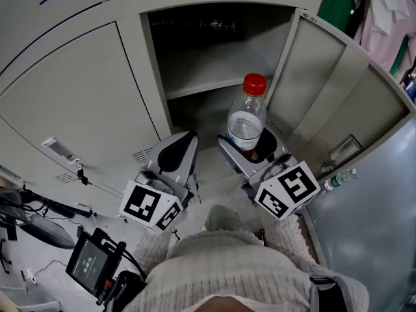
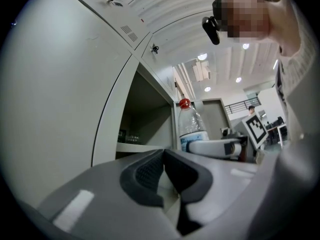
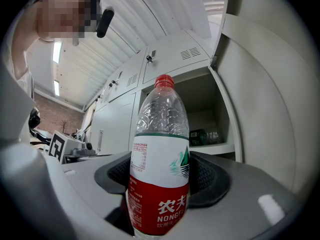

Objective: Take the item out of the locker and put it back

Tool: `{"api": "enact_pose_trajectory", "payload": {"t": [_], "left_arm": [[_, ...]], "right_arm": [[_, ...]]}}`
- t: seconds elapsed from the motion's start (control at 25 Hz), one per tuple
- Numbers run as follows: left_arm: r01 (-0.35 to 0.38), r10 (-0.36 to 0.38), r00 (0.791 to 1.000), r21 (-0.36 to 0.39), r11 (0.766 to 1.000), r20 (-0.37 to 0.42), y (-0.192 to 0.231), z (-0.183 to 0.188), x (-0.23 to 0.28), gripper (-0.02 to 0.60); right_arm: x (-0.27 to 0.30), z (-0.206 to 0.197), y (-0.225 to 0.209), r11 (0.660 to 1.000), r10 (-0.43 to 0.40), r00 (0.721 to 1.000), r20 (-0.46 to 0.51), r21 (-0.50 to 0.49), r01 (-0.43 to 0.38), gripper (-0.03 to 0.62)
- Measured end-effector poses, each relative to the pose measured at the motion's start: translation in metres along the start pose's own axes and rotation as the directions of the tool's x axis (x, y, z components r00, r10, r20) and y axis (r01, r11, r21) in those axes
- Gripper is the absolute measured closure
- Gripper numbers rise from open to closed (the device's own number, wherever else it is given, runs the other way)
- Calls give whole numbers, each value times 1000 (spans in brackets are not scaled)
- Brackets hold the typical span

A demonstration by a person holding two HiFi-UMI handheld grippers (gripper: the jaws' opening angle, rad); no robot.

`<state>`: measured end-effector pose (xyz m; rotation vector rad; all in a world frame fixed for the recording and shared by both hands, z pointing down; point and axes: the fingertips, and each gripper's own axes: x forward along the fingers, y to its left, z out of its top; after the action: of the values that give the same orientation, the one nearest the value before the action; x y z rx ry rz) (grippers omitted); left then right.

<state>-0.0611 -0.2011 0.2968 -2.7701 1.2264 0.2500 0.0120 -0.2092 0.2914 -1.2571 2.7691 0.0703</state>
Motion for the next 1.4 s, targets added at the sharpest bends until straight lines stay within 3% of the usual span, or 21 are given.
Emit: {"api": "enact_pose_trajectory", "payload": {"t": [0.56, 0.84, 1.08, 1.4], "left_arm": [[1, -1, 1000, -20, 1000, -4, 1, -1, 6, 572], [-15, 15, 1000, -31, 999, 2, 7, 0, 4, 572], [-25, 25, 1000, -38, 999, 14, 11, 2, 4, 572], [-31, 32, 999, -38, 999, 31, 15, 6, 1, 572]], "right_arm": [[7, 2, -11, 999, 0, 1000, -26, 32, 1, 290], [38, 8, -17, 985, 79, 996, -47, 159, -70, 290], [57, 24, -16, 990, 103, 993, -65, 107, -96, 290], [74, 48, -26, 998, 60, 988, -145, -1, -61, 290]]}}
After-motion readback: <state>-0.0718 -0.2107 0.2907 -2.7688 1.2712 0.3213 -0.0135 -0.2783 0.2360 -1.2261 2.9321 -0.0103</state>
